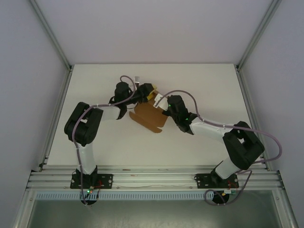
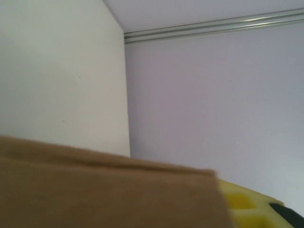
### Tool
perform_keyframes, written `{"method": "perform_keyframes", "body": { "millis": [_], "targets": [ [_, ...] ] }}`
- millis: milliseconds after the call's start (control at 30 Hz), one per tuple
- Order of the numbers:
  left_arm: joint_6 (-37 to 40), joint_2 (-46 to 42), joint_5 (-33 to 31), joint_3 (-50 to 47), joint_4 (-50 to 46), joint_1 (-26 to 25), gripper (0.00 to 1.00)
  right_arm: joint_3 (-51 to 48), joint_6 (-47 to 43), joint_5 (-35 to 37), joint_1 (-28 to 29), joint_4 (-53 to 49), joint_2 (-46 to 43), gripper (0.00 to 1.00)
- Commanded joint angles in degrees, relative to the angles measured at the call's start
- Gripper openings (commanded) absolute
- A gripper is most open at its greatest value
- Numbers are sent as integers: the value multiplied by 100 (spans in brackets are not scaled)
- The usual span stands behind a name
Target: Assemble paper box
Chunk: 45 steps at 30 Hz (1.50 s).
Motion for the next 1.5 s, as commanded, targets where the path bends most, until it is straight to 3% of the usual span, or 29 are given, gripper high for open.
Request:
{"method": "perform_keyframes", "body": {
  "millis": [0,133,267,400,467,700,833,1033,1267,1467],
  "targets": [
    [189,-179,100,147,113,-139,42,-74,179,-277,91,162,-139,0],
    [1114,-532,-55,236,-1436,-138,43,-77,162,-160,91,116,-169,0],
    [2053,-975,-244,199,-2724,-101,57,-49,118,-41,92,26,-222,0],
    [3151,-1604,-720,173,-4360,82,80,-34,9,62,83,-229,-291,0],
    [3589,-1939,-1004,93,-5013,239,98,-33,-5,57,59,-352,-349,0],
    [4712,-2586,-2027,-212,-6449,955,100,30,-75,-515,-103,-907,-563,0],
    [5133,-2336,-2130,-303,-6533,1225,100,249,-74,-1196,-296,-1489,-667,0],
    [5746,-1999,-2265,-507,-6170,1246,97,828,334,-2345,-801,-2648,-634,0],
    [5683,-1693,-2108,-420,-5720,1254,97,1984,64,-4792,-1779,-4663,-71,0],
    [5631,-1369,-1417,-320,-5227,1272,96,2665,-313,-5229,-1940,-5442,493,0]
  ]
}}
